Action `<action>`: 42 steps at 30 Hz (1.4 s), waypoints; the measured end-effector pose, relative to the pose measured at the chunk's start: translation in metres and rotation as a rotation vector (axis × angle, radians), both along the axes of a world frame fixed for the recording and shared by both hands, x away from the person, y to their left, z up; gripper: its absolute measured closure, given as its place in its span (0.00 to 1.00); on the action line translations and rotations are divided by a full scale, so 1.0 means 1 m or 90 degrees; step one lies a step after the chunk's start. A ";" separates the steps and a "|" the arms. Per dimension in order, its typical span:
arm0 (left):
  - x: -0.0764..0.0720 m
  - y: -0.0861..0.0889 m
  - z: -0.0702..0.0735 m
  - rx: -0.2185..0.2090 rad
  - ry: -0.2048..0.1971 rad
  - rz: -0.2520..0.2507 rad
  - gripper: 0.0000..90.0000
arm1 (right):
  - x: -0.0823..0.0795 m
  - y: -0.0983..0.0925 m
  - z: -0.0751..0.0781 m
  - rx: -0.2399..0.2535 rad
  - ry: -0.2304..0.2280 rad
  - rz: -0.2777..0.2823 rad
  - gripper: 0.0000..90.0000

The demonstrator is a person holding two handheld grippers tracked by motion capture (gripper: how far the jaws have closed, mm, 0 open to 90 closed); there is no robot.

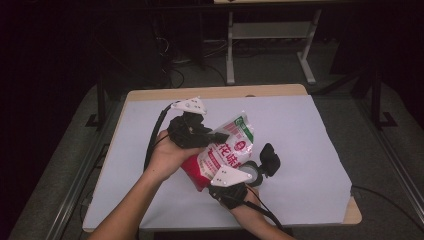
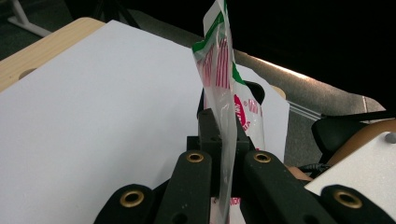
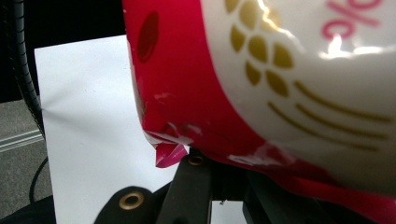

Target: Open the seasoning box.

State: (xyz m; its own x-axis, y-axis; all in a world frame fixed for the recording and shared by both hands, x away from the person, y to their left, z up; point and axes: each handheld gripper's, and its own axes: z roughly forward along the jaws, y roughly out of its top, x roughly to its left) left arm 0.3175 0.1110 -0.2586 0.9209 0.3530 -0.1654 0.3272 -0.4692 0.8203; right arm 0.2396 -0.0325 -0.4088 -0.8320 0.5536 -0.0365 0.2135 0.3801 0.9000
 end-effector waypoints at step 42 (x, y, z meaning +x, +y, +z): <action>0.000 -0.020 0.001 0.036 0.026 0.008 1.00 | -0.001 -0.001 -0.003 0.015 0.010 -0.004 1.00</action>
State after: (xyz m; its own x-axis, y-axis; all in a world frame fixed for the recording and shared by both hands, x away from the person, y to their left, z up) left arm 0.3174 0.0912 -0.2578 0.9091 0.3748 -0.1818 0.3659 -0.5097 0.7787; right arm 0.2388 -0.0331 -0.4113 -0.8290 0.5591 -0.0104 0.2295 0.3572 0.9054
